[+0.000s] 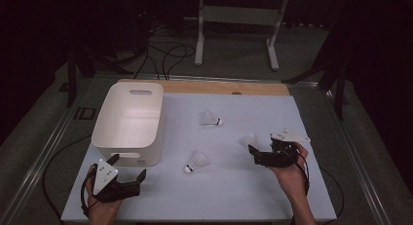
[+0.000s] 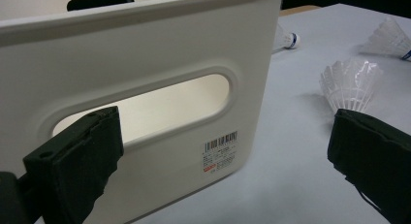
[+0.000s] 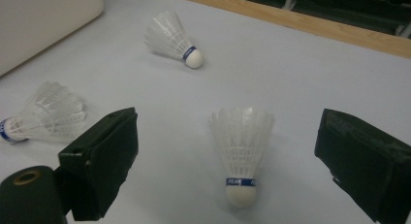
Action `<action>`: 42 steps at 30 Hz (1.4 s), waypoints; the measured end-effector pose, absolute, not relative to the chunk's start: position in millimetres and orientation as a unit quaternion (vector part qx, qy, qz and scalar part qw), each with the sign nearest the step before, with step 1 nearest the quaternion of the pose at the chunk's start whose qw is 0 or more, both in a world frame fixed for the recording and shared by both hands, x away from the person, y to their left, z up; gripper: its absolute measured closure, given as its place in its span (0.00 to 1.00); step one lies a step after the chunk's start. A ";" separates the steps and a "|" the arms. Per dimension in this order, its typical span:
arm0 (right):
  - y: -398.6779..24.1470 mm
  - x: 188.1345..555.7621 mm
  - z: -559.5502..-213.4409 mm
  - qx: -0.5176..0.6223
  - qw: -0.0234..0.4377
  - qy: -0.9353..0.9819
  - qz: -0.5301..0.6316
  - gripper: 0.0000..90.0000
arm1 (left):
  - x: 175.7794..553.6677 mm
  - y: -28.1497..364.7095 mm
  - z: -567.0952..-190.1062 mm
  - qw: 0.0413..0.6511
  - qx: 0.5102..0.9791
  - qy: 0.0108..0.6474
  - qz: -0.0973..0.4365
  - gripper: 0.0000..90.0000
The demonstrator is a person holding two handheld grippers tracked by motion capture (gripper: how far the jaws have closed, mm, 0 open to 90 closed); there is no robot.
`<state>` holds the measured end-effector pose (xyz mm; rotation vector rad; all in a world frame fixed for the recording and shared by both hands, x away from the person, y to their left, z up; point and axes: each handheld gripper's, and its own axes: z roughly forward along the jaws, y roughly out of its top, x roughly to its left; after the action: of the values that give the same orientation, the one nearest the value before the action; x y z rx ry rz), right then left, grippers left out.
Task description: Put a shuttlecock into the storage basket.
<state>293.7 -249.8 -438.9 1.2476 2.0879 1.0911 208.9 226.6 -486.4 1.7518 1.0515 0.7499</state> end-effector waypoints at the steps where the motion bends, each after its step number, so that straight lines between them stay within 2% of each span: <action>1: -249.4 295.5 -437.8 0.454 0.236 0.762 0.396 0.09 | 209.0 226.6 -486.5 0.464 0.713 0.428 0.305 0.00; 25: -241.7 337.3 -419.4 0.467 0.234 0.767 0.372 0.09 | 209.2 224.9 -487.1 0.463 0.717 0.423 0.303 0.00; 42: -241.6 364.9 -433.2 0.491 0.226 0.771 0.337 0.10 | 209.7 225.9 -487.0 0.464 0.717 0.422 0.303 0.00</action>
<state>364.9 -241.6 -433.2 1.3527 2.1273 0.9284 209.7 225.9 -487.0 1.7625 1.0380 0.7455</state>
